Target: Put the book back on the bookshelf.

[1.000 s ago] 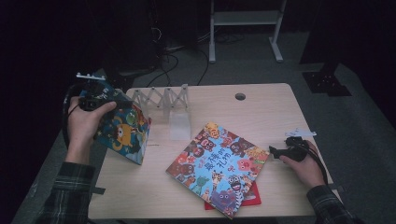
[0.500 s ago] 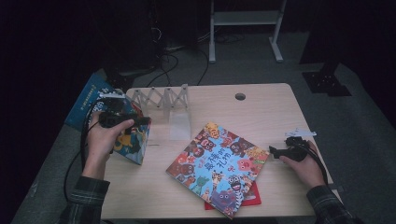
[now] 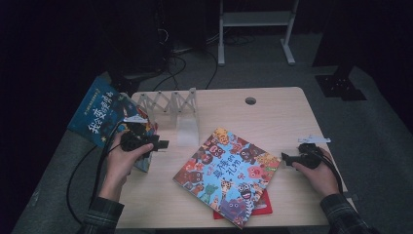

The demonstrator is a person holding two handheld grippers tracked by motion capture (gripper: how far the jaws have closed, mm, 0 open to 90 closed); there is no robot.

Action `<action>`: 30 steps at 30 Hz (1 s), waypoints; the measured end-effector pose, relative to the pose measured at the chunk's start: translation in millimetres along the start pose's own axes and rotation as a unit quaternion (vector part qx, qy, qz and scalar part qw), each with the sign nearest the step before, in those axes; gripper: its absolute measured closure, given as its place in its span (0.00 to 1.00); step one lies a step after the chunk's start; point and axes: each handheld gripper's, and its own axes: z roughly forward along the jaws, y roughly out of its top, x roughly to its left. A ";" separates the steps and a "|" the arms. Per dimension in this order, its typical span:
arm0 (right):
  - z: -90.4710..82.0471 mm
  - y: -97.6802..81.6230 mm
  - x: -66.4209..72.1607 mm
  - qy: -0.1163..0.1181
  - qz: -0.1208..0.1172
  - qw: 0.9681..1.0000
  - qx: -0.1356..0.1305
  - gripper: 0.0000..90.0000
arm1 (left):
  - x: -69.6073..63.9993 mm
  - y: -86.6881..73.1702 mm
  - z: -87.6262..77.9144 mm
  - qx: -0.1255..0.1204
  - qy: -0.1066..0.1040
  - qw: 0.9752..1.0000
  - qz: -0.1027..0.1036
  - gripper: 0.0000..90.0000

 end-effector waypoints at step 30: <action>-35.5 9.7 26.3 0.030 -0.004 0.999 -0.027 0.39 | -35.2 -43.9 55.9 0.028 -0.042 0.997 0.061 0.08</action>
